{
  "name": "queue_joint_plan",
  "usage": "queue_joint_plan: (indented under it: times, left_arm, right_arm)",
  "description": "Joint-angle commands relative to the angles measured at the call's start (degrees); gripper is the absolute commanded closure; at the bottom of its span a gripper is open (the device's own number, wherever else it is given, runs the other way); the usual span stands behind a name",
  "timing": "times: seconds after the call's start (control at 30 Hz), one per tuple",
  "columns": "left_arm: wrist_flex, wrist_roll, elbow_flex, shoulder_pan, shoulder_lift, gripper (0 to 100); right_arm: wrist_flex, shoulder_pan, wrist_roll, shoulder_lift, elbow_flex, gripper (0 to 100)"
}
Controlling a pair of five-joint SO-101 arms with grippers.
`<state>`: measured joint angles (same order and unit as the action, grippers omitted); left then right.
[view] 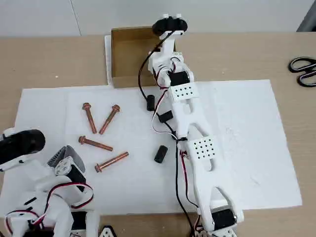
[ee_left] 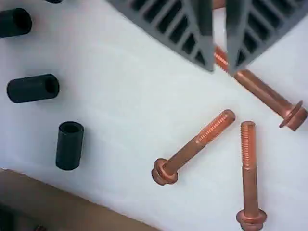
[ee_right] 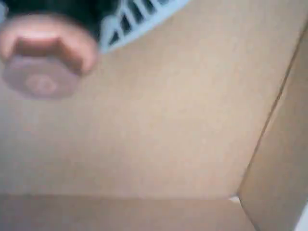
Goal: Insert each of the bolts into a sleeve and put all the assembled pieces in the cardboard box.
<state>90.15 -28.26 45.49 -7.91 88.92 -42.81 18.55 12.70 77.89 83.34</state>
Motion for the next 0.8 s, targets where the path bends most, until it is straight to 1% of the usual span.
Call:
queue_joint_plan:
  times: [0.0, 0.2, 0.37, 0.47, 0.53, 0.63, 0.77]
  left_arm:
    - [0.2, 0.3, -1.9, -0.3, 0.2, 100]
    - [0.2, 0.3, -1.8, -0.3, 0.1, 100]
    - [0.2, 0.3, -1.8, -0.3, 0.0, 100]
    - [0.2, 0.3, -1.3, -0.3, 0.2, 100]
    - [0.2, -0.1, -0.8, -0.3, 0.2, 100]
    - [0.2, -0.2, -0.8, -0.3, 0.2, 100]
    - [0.2, -0.2, -0.8, -0.3, 0.2, 100]
  right_arm:
    - [1.5, -0.3, -2.0, -1.5, 4.4, 83.1]
    - [1.7, -0.4, -2.1, -1.8, 4.8, 83.0]
    - [1.4, -0.5, -2.1, -1.8, 12.2, 83.0]
    - [0.0, -0.2, -3.6, -2.3, 13.2, 83.0]
    - [-4.1, -0.1, -3.8, -4.9, 13.1, 83.0]
    - [-12.8, 0.5, -3.7, -10.0, 13.0, 83.4]
    - [-26.1, 2.0, -3.6, -16.8, 12.9, 90.7]
